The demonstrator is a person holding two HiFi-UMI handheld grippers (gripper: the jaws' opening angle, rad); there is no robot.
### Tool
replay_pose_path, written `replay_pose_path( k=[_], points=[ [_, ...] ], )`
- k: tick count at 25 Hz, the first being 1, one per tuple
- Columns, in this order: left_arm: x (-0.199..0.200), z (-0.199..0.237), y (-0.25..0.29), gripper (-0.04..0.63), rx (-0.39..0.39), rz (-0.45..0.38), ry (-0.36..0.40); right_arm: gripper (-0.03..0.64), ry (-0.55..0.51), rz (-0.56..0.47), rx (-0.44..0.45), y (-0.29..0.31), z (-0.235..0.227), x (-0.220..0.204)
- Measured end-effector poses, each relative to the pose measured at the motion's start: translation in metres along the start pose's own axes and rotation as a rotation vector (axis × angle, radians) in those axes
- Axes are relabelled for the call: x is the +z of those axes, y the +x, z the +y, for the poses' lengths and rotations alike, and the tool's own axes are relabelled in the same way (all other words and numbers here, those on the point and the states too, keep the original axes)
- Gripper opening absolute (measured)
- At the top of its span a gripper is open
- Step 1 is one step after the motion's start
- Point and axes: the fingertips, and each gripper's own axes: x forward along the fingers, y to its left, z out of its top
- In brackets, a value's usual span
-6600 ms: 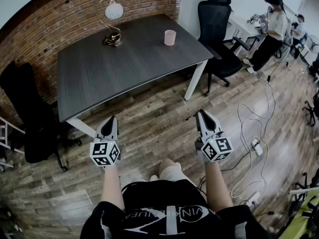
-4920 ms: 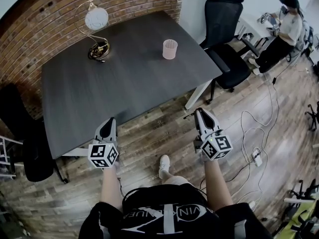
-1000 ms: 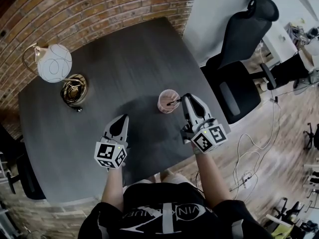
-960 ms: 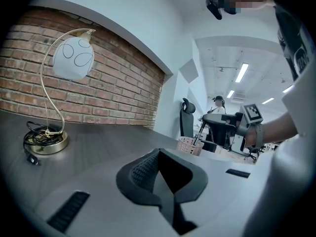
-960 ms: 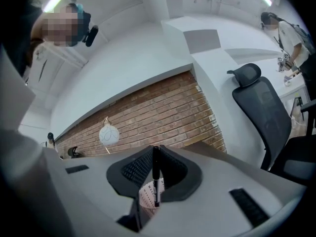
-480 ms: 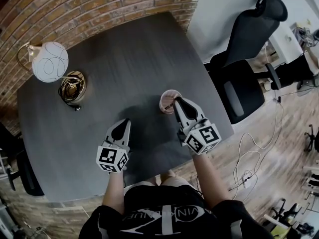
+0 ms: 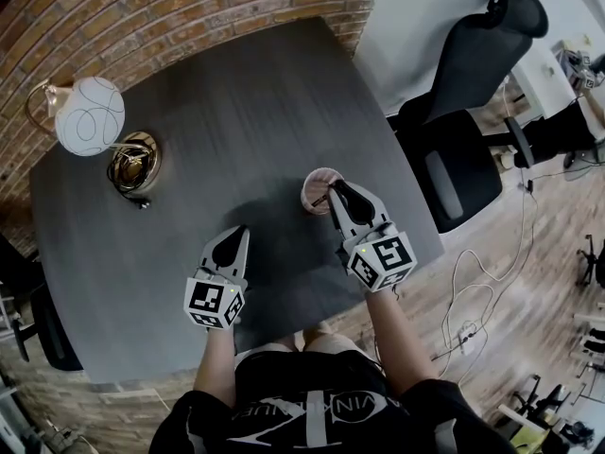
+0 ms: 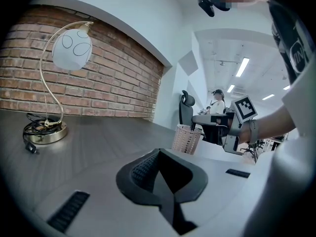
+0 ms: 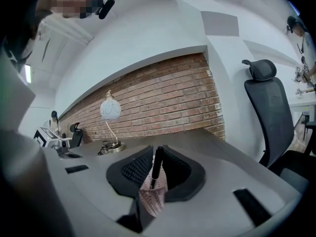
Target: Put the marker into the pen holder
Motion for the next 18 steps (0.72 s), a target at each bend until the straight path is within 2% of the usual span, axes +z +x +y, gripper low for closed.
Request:
replay_pose_path(
  k=[3,6,9,18],
  points=[
    [0.000,-0.002,0.000,0.012,-0.003,0.001,0.001,0.052,-0.013,0.010,-0.017,-0.001,-0.006,0.000],
    [-0.001,-0.003,0.001,0.012,-0.004,0.000,0.000,0.121,-0.018,0.020,-0.027,-0.001,-0.011,-0.002],
    [-0.003,-0.003,0.000,0.012,-0.001,0.001,-0.008,0.144,-0.005,0.025,-0.034,-0.003,-0.015,-0.004],
    [-0.007,-0.006,-0.002,0.012,-0.002,0.001,-0.025,0.210,0.092,0.015,-0.036,-0.009,-0.022,-0.011]
  ],
)
